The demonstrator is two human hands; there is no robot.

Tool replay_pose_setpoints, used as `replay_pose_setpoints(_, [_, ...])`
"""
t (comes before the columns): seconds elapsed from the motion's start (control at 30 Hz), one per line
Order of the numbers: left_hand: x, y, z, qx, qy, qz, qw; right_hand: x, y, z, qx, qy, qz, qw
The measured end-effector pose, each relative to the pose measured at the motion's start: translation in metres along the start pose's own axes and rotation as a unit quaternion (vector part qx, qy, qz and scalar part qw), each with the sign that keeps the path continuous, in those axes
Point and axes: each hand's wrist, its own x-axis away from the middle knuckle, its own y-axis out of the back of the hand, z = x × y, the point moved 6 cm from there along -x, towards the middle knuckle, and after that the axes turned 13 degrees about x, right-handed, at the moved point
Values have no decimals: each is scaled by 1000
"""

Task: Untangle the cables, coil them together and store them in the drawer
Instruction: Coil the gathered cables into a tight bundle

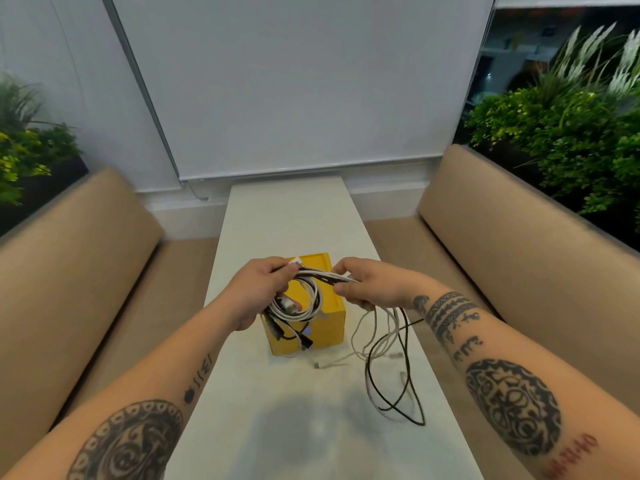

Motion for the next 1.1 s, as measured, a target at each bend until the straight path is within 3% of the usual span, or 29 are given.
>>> replay_pose_setpoints(0.1, [0,7,1,19,-7,8,1000,-1,-2,-5,-79,-5,9,997])
replay_pose_setpoints(0.2, [-2,11,-1,21,-33,4,999,4,-9,-10,-223,-52,80,970])
replay_pose_setpoints(0.3, [-3,23,-7,44,-56,-31,997,9,-9,-21,-263,-65,109,956])
replay_pose_setpoints(0.43, [-4,42,-9,61,-63,-65,994,9,-9,-35,-271,-72,62,958])
replay_pose_setpoints(0.57, [-10,40,1,98,-60,-110,987,-4,-8,-39,-325,-103,-45,939])
replay_pose_setpoints(0.63, [-12,39,6,111,-73,-142,981,-12,-19,-41,-425,-143,-43,893])
replay_pose_setpoints(0.77, [-3,22,6,82,-138,-218,963,-20,-44,-22,-694,-169,17,700])
replay_pose_setpoints(0.87, [11,6,9,60,-189,-305,931,-30,-55,3,-789,-127,10,601])
replay_pose_setpoints(0.93, [14,-1,11,95,-199,-328,918,-36,-66,16,-814,-122,3,567])
replay_pose_setpoints(1.0, [12,-9,11,144,-201,-316,916,-39,-76,25,-820,-134,13,556])
replay_pose_setpoints(1.1, [9,-18,8,217,-199,-275,915,-36,-83,33,-794,-156,30,586])
